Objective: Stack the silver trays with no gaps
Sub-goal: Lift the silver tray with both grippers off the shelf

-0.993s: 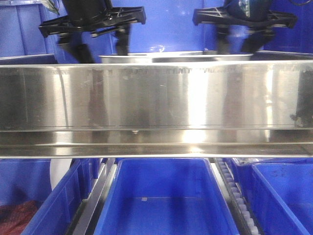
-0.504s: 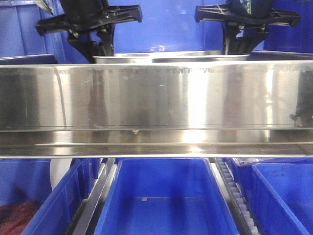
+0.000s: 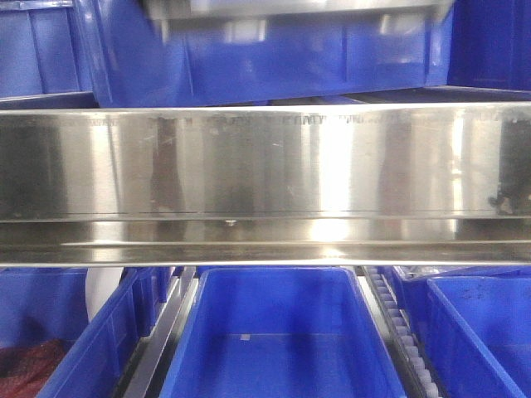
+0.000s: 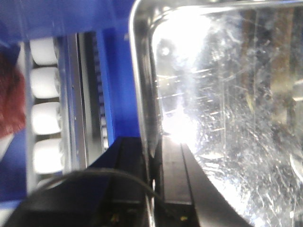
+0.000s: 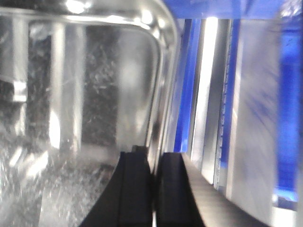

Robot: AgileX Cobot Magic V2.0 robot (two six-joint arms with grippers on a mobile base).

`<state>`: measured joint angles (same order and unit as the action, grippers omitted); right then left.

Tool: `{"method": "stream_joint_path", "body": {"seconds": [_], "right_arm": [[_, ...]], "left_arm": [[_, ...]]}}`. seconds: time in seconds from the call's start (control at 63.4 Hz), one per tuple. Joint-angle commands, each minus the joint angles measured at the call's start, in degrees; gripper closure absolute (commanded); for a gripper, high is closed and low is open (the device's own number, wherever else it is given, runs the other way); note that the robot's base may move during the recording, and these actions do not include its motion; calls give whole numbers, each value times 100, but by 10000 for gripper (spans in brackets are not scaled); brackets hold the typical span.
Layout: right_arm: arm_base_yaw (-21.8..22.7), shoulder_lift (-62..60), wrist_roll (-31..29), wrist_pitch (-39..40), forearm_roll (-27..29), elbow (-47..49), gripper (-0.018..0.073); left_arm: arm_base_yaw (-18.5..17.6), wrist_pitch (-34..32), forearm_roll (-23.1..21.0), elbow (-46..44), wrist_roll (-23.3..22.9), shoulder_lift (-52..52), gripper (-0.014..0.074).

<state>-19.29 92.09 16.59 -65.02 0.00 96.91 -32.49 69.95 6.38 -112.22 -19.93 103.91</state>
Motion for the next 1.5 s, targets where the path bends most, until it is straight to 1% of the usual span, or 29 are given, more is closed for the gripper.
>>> {"method": "stream_joint_path", "body": {"seconds": [0.0, 0.079, 0.158, 0.236, 0.378, 0.504, 0.646, 0.757, 0.914, 1.103, 1.229, 1.482], "right_arm": [[-134, -560, -4, -7, -283, 148, 503], [-288, -726, 260, -168, -515, 26, 503], [-425, -919, 458, -186, -681, -178, 503], [-582, -1151, 614, -186, -686, -462, 503], [-867, -1419, 668, -222, -686, -812, 503], [-1072, -1466, 815, -332, -686, -875, 503], [-1291, -1466, 861, -401, -735, -875, 503], [-1476, -1466, 892, -431, -813, -817, 503], [-1669, -1456, 1066, -402, -1065, -577, 503], [-1669, -1449, 1130, -379, -1256, -455, 503], [-1669, -1431, 1130, -369, -1263, -455, 503], [-1669, -1328, 1130, -382, -1273, -455, 503]], "left_arm": [[-99, 470, 481, -151, 233, -492, 637], [-194, 511, 597, -35, 233, -663, 637], [-276, 511, 595, 185, 233, -863, 637], [-393, 511, 595, 520, 233, -1089, 637], [-548, 511, 595, 1225, 205, -1458, 637], [-676, 511, 609, 1765, 43, -1792, 637], [-783, 511, 610, 2155, 29, -2148, 637], [-795, 511, 588, 2185, -78, -2396, 637], [-795, 511, 598, 2185, -88, -2542, 637], [-795, 341, 610, 2035, -119, -2542, 637], [-795, 300, 621, 1858, -156, -2507, 637], [-795, 273, 765, 1857, -219, -2507, 637]]}}
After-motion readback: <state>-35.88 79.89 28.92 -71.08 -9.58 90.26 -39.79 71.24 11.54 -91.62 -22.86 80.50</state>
